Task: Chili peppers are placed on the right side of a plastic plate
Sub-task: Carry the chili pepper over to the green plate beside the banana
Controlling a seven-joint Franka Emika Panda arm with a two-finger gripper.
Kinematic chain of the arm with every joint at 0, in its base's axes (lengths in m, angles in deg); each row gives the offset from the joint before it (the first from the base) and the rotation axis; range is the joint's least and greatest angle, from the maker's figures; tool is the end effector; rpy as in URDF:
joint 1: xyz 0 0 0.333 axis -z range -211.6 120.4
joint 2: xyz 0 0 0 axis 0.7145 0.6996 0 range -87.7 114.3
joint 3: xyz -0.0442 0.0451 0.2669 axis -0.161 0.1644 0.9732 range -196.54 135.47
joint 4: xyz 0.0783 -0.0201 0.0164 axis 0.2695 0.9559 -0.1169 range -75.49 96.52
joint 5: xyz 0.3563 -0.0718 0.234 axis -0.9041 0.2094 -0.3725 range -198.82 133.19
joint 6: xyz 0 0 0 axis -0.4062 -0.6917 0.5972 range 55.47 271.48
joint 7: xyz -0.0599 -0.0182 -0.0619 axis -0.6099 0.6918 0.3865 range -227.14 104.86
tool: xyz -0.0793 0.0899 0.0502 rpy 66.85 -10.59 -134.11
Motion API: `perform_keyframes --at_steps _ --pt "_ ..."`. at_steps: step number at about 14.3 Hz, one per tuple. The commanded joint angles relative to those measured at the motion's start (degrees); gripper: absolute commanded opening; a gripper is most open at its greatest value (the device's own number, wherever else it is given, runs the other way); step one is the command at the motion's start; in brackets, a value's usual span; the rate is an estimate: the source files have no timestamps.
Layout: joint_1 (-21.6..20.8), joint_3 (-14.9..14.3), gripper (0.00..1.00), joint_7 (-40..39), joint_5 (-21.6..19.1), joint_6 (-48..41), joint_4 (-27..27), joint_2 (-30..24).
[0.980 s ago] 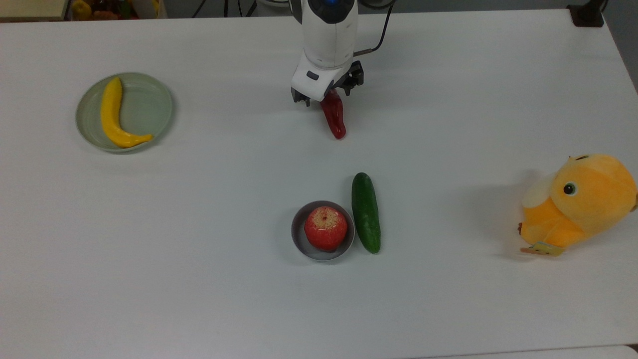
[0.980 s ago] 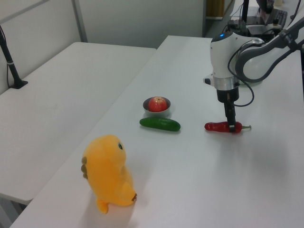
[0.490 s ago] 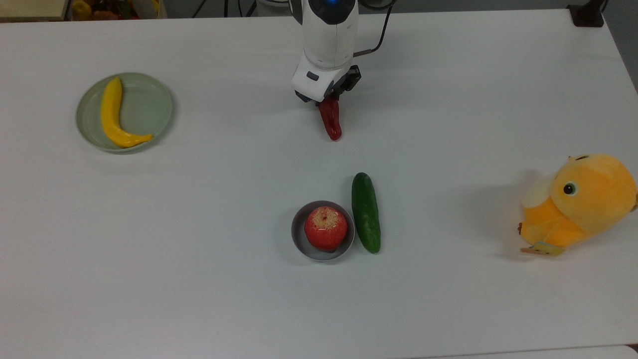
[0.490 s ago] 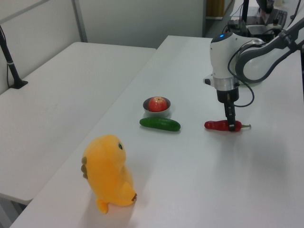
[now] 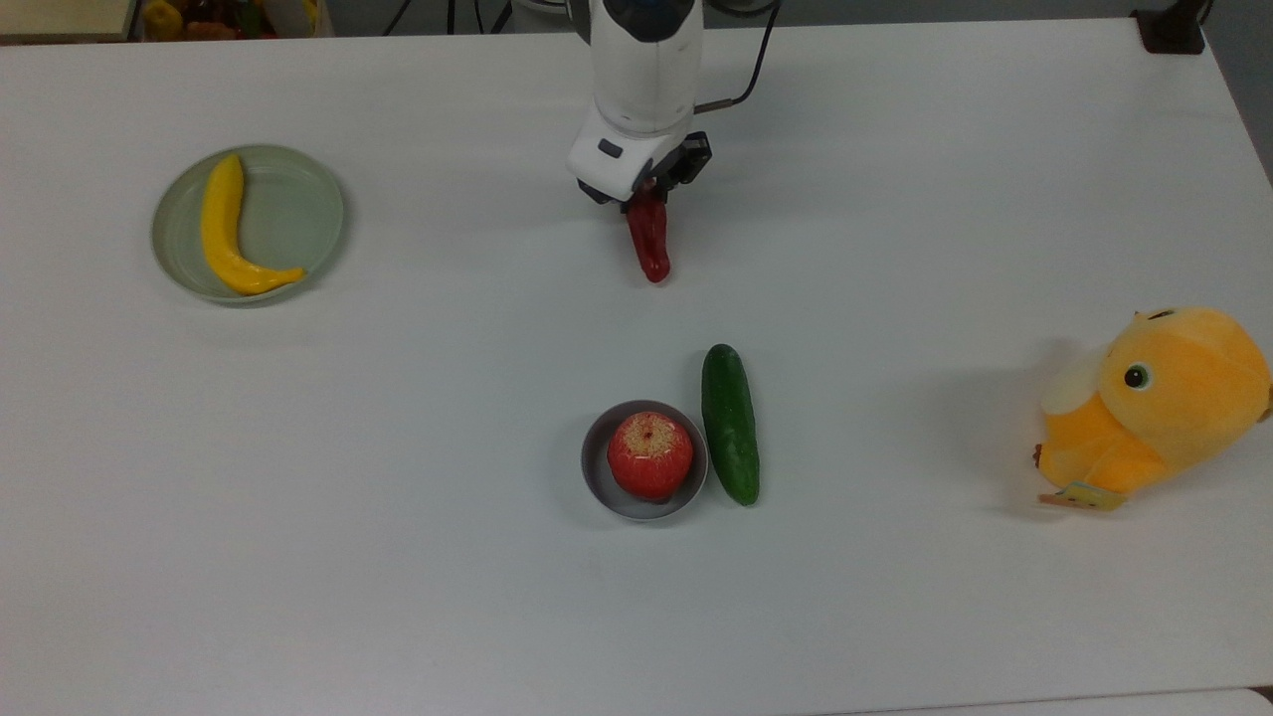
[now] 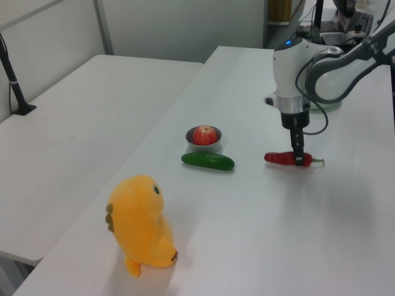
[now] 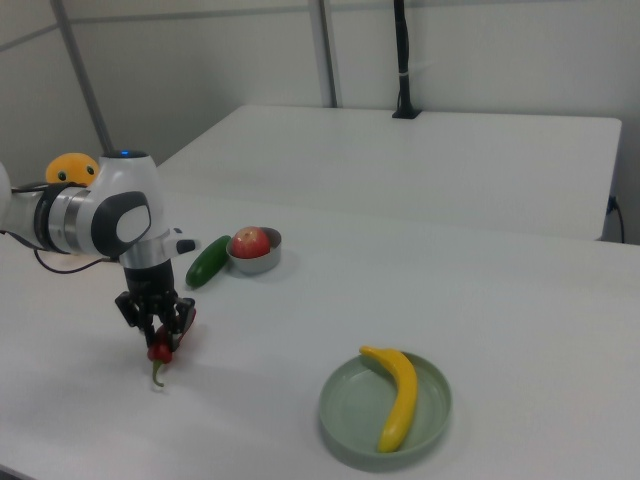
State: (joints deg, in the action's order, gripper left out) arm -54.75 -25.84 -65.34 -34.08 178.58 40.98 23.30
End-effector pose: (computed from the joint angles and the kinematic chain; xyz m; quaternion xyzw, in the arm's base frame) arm 0.5563 0.1393 0.2352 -0.9859 -0.1498 0.0737 0.0099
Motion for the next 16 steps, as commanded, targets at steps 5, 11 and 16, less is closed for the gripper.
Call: perform_keyframes --at_steps 5,11,16 --pt "11.7 -0.6 0.03 -6.4 0.7 -10.3 -13.2 -3.0" --pt "20.8 -7.5 0.03 -22.4 0.9 -9.4 -20.4 0.3" --pt "27.9 -10.5 0.04 -33.6 0.9 -4.1 -20.4 3.2"
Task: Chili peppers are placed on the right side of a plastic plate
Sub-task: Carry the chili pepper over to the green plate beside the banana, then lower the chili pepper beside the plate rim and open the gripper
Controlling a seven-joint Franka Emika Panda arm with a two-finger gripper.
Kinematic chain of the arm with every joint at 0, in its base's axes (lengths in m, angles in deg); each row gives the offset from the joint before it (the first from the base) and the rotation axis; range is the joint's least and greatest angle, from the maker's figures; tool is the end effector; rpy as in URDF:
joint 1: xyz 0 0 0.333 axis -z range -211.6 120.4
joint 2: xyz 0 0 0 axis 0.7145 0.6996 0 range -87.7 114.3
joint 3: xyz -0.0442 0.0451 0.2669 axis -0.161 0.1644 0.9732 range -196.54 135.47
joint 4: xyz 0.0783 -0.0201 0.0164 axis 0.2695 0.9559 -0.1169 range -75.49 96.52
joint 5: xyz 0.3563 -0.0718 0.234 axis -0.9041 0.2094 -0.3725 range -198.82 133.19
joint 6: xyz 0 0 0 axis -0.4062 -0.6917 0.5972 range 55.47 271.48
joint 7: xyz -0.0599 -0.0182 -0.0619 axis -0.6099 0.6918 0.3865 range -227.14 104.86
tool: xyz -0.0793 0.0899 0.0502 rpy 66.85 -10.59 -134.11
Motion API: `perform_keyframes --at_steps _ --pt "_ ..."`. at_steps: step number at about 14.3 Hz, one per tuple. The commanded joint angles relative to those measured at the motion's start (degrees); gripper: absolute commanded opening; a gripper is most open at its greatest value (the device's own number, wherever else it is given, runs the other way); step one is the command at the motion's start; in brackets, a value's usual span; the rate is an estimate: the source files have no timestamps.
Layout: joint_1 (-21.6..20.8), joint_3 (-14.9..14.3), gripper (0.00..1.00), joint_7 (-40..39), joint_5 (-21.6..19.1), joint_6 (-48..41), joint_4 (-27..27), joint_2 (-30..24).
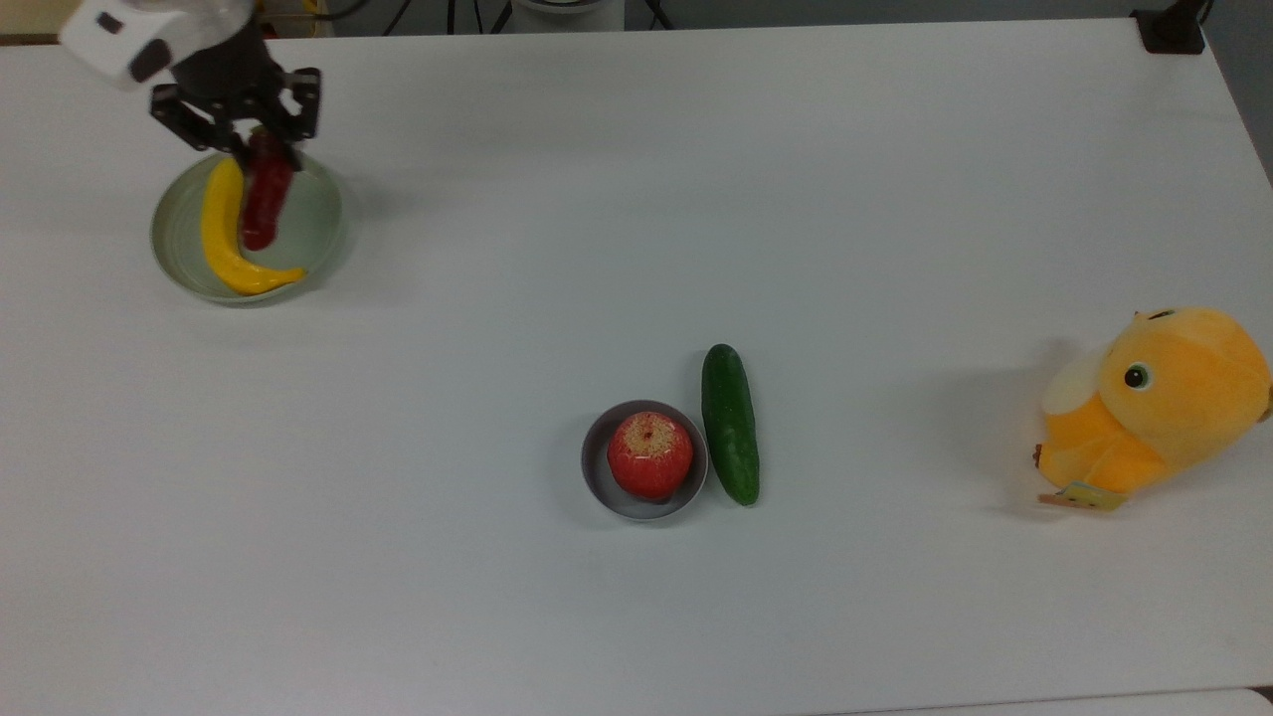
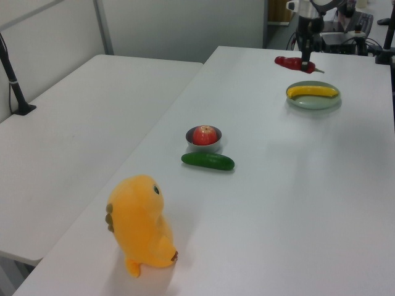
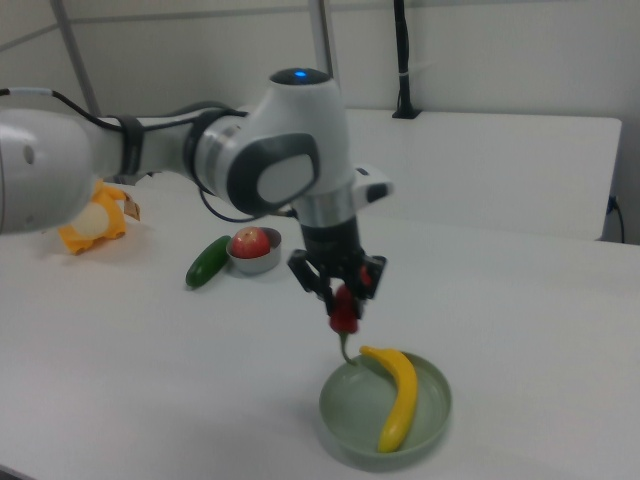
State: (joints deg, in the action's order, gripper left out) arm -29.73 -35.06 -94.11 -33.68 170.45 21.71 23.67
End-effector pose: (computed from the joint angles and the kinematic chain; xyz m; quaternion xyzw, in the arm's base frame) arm 0.6091 -0.2235 0.3830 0.9940 0.1073 0.0190 0.0097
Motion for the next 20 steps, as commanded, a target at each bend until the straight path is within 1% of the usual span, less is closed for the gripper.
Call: perform_keyframes --at_steps 1,3,9,11,13,14,15,16,17,18,19,20 --pt "3.5 -2.0 0.04 -5.1 0.5 6.1 -1.2 3.9" --pt "4.9 -3.6 0.04 -5.8 0.5 9.6 -1.3 6.4" --pt "10.3 -4.3 0.04 -9.3 0.5 18.8 -1.9 14.3" --pt "10.7 -6.4 0.04 -11.8 0.4 19.4 -2.8 16.3" --pt "10.7 -6.5 0.04 -11.9 0.4 22.0 -2.8 17.3" --pt "10.7 -6.5 0.07 -11.9 0.3 22.1 -2.8 17.5" --pt "10.7 -6.5 0.27 -11.9 0.2 22.2 -2.8 17.7" --pt "10.7 -6.5 0.63 -11.7 -0.1 22.3 -2.8 17.7" --pt "10.7 -6.5 0.87 -11.2 -0.2 22.3 -2.8 17.7" --pt "10.7 -6.5 0.97 -11.2 -0.2 22.3 -2.8 17.7" --pt "10.7 -6.5 1.00 -11.2 -0.2 22.3 -2.8 17.7" --pt "10.6 -6.5 1.00 -11.2 -0.3 22.3 -2.8 17.5"
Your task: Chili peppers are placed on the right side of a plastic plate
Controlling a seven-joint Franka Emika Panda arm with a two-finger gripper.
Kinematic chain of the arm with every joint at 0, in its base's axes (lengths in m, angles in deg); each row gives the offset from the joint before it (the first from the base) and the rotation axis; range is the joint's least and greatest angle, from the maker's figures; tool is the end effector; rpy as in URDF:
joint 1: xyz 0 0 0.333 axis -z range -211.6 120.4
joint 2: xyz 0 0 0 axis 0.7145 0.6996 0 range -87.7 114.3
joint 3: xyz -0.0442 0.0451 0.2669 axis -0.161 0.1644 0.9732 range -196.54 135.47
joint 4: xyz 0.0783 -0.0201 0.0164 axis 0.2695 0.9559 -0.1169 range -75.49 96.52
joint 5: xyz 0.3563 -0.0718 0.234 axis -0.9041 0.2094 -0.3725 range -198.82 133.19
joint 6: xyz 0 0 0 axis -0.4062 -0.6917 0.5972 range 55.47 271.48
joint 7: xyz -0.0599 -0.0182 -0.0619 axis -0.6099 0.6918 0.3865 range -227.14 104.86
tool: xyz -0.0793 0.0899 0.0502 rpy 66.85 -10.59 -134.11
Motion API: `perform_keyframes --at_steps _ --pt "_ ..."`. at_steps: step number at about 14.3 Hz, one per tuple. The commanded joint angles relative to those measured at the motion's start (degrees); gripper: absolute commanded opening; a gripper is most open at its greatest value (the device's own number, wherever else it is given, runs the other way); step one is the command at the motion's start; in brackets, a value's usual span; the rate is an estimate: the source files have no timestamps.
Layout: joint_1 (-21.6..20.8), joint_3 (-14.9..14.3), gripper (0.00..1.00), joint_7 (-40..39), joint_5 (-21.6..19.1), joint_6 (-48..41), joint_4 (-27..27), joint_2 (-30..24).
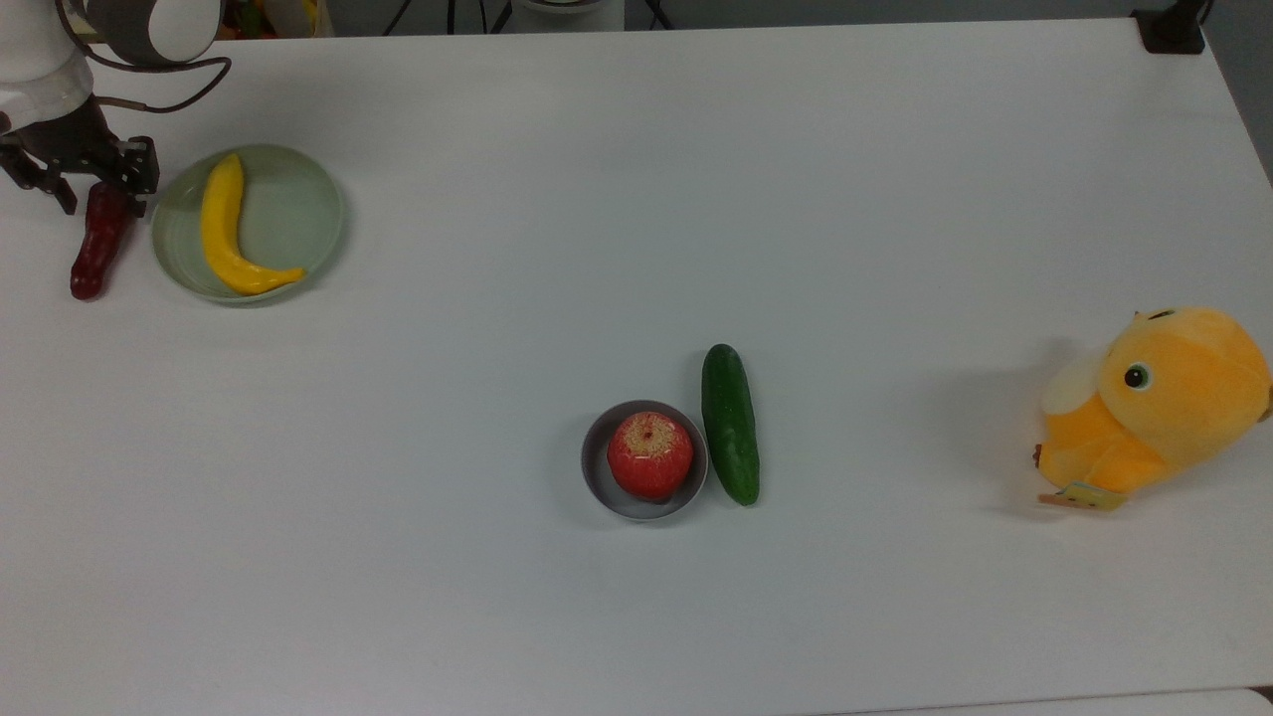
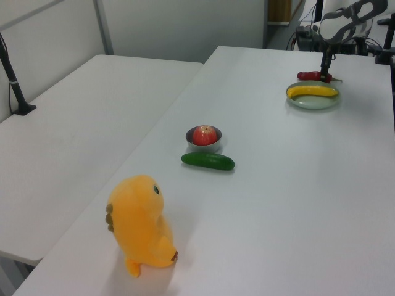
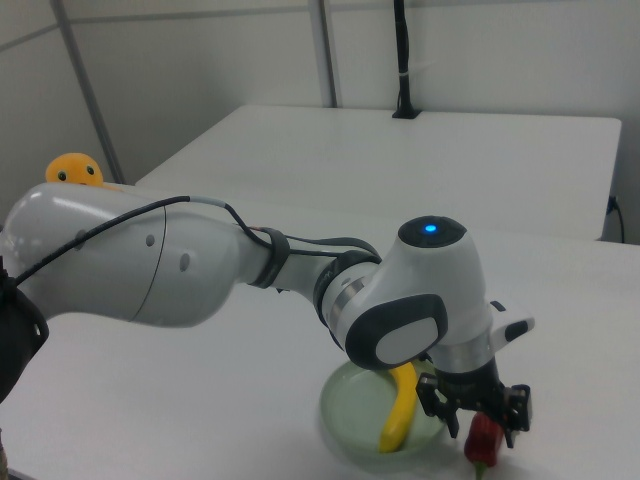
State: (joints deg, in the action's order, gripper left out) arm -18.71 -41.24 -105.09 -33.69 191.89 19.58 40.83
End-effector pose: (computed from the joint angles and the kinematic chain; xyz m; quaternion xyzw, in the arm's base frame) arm 0.5569 -0.4199 0.2418 0.9940 0.0640 0.0377 0.0803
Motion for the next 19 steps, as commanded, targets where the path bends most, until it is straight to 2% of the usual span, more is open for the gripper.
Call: perform_keyframes --at_steps 1,4,6,7,10,14,16,19 --pt "-0.4 -0.4 1.00 0.1 -0.4 0.8 -0.7 -0.6" --pt "-1.1 -0.3 1.00 3.6 -1.1 -0.5 -0.7 -6.2" --pt "-1.4 0.2 1.00 9.2 -3.8 -4.4 -0.8 -11.3" --pt "-1.5 0.5 1.00 10.8 -5.4 -7.9 -0.7 -15.0" --pt "-3.3 0.7 1.00 17.9 -8.7 -18.4 -2.5 -21.1" --pt "-5.4 2.2 1.00 29.4 -9.5 -31.3 -7.5 -25.3" --pt "-6.7 3.8 1.00 35.7 -11.2 -36.3 -8.4 -27.6" --pt "-10.7 6.4 1.00 43.5 -11.4 -42.3 -8.9 -30.5"
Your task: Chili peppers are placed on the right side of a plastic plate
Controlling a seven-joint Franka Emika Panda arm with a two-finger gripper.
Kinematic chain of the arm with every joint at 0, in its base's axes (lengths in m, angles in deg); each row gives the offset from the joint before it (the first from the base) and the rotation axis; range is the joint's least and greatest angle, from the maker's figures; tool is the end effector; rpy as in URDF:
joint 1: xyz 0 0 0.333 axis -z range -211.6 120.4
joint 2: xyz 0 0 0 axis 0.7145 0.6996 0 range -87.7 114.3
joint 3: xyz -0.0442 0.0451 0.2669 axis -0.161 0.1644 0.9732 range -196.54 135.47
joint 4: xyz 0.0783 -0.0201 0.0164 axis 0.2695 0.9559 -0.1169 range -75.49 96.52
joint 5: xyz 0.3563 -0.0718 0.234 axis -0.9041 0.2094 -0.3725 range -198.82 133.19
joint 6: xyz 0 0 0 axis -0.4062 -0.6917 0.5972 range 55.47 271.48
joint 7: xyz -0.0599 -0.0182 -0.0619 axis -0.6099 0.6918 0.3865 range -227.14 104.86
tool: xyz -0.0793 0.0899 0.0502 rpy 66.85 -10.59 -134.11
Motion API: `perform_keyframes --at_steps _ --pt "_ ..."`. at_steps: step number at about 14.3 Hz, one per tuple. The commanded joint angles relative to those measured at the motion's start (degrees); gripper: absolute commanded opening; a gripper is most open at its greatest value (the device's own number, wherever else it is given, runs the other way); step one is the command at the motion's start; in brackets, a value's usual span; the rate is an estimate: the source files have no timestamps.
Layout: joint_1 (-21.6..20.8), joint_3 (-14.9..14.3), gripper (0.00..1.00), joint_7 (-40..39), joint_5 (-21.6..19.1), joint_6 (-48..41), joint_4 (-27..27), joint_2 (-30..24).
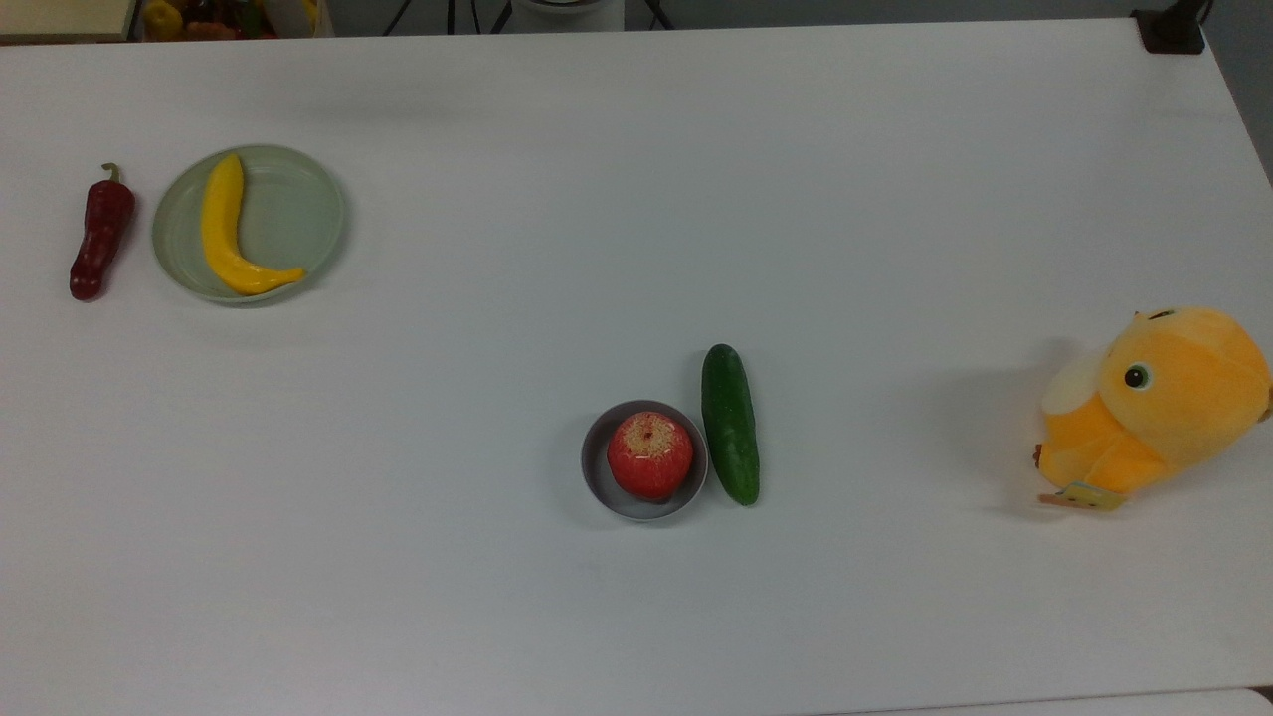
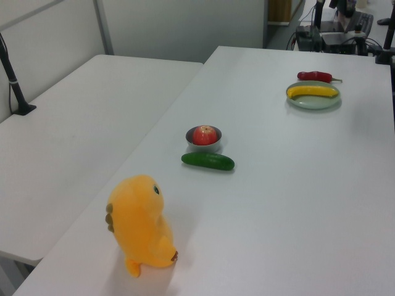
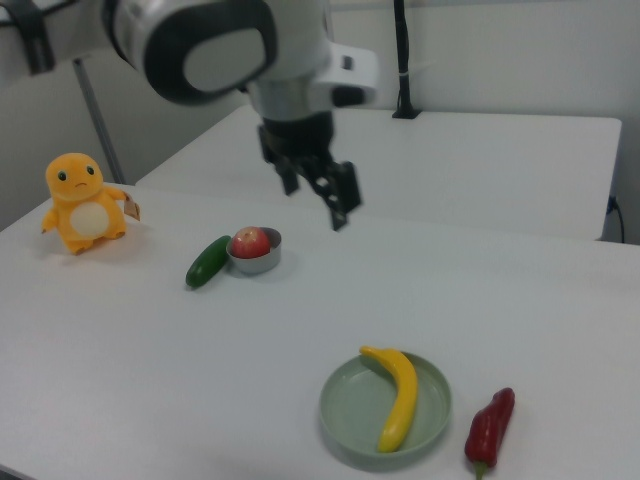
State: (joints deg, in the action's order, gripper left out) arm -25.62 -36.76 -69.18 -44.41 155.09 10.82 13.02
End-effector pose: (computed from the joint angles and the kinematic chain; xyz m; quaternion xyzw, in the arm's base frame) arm 0.5593 -0.2495 0.5771 -0.9784 0.1642 -0.1009 0.0746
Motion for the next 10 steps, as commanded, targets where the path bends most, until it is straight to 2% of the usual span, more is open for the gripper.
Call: perform_keyframes --at_steps 1,3,5,7,10 --pt "-4.9 3.0 1.00 9.6 0.1 -6.8 -0.2 -2.9" --pt "-6.9 6.1 1.00 13.4 0.9 -7.3 0.0 -3.6" --pt "-10.6 8.1 1.00 16.7 3.8 -7.4 0.8 -3.5" --pt "-17.7 8.2 1.00 17.4 7.5 -6.8 2.7 -3.3" --pt "-21.0 8.0 1.00 16.1 8.8 -2.6 4.9 -2.6"
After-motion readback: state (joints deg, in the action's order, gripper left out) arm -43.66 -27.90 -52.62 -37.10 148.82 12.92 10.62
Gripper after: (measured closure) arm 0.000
